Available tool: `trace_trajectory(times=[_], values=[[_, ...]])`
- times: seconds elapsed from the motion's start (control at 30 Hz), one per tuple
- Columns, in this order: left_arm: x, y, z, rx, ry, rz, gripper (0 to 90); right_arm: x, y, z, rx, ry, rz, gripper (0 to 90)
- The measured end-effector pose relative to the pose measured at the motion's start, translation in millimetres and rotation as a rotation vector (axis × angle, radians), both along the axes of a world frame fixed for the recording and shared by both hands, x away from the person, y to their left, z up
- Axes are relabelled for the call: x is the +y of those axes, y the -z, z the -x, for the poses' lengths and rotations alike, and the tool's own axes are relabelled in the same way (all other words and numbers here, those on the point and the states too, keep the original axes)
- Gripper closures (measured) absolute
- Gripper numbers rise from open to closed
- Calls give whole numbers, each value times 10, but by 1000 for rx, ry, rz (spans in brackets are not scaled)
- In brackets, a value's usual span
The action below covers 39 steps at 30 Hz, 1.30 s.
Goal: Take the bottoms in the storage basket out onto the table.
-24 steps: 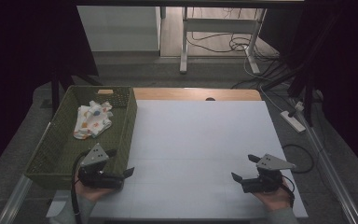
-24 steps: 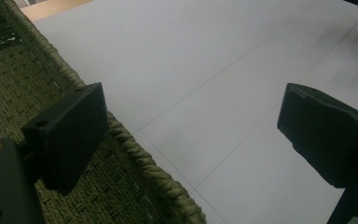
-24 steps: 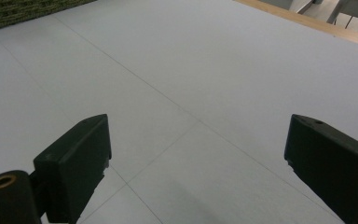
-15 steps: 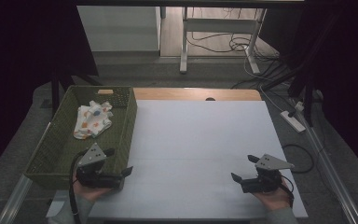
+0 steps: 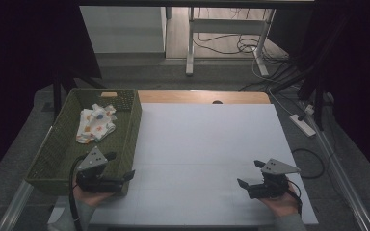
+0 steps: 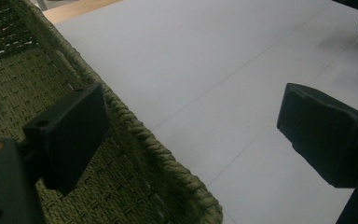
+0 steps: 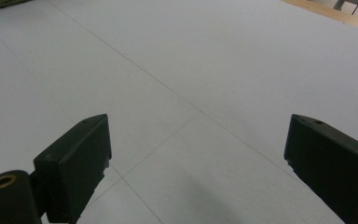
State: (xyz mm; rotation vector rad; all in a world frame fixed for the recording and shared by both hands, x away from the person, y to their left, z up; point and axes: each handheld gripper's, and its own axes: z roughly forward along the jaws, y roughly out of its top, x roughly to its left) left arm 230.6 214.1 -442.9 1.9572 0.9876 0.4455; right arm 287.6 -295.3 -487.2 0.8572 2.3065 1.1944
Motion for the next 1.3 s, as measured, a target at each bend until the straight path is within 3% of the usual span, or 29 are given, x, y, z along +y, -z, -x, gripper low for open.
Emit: trace_trajectory(times=[0.57,1.3], values=[[63,-142,-27,-15,-43,-19,86,-84,20,20,13,30,-16,78],[182,-351,-313,-10,-54,-3,92,-57,73,27,24,41,12,79]])
